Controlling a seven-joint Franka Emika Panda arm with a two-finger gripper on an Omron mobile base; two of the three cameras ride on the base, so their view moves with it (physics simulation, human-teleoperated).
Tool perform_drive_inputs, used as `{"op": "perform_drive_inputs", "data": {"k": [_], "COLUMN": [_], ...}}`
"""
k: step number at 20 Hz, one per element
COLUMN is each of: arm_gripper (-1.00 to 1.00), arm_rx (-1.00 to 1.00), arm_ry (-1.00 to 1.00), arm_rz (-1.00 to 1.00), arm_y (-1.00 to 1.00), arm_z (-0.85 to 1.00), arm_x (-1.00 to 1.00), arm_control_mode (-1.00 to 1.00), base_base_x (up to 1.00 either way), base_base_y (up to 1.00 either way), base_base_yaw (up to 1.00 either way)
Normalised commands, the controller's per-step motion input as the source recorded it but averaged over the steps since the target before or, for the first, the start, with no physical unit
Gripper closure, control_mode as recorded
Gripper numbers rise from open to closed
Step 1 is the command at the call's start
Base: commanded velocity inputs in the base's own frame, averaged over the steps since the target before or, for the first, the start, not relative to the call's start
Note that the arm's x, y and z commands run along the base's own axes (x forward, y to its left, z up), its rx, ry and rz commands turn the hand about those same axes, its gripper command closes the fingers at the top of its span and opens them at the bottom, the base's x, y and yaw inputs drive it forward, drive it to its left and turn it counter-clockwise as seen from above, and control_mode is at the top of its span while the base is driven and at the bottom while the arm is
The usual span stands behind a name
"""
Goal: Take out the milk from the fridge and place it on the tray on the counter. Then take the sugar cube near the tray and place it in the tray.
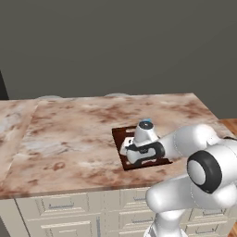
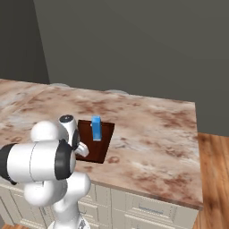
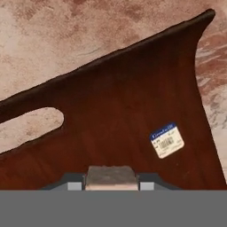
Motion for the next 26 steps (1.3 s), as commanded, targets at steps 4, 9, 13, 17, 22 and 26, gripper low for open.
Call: {"op": "perform_drive_inputs", "data": {"k": [4,9,13,17,22,26], "arm_gripper": [-1.00,-1.00,-1.00,-1.00,-1.00,-1.00], "arm_rx": [0.00,0.00,0.00,0.00,-0.07,-0.03], "arm_ry": [0.00,0.00,-0.16,-0.14,-0.01,0.00], "arm_rz": [0.00,0.00,0.00,0.01,0.01,0.09], "arm_y": [0.00,0.00,-0.05,-0.30,-0.29,-0.21], "arm_z": [0.39,0.70,0.96,1.00,1.00,1.00], "arm_x": [0.00,-0.08,-0.44,-0.71,-0.75,-0.78], "arm_control_mode": [-1.00,-1.00,-1.00,-1.00,-1.00,-1.00], "base_base_x": [0.00,0.00,0.00,0.00,0.00,0.00], "base_base_y": [0.00,0.00,0.00,0.00,0.00,0.00], "base_base_yaw": [0.00,0.00,0.00,0.00,0.00,0.00]}}
